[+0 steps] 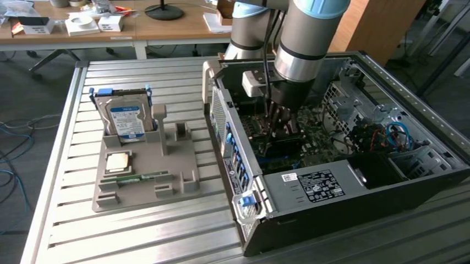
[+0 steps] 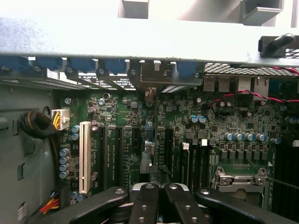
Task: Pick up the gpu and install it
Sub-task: 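Press down on the gpu until it lock into place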
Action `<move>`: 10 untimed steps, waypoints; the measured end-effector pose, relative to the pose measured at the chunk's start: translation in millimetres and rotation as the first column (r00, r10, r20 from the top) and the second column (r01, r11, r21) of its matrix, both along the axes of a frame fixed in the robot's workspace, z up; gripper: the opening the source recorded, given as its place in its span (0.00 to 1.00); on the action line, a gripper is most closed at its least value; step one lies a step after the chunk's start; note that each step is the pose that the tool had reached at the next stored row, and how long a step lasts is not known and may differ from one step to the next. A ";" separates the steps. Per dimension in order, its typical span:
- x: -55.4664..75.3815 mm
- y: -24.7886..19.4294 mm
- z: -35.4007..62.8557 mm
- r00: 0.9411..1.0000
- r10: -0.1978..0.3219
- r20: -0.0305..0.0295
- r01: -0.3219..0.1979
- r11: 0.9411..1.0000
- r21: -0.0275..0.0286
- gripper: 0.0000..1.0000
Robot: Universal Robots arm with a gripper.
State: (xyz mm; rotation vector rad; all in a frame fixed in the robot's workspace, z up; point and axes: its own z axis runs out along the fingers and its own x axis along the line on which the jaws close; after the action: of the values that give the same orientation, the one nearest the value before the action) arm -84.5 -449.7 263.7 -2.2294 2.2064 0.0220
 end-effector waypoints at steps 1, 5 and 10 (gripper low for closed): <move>0.0 0.0 0.2 1.000 0.000 0.000 0.000 1.000 0.000 0.11; -0.6 -0.1 -0.6 1.000 0.000 0.000 0.000 1.000 -0.001 0.11; -0.7 -0.1 -1.0 1.000 0.000 0.000 0.000 1.000 -0.001 0.11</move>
State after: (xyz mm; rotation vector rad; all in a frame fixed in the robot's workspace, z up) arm -85.2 -449.8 262.6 -2.2299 2.2068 0.0214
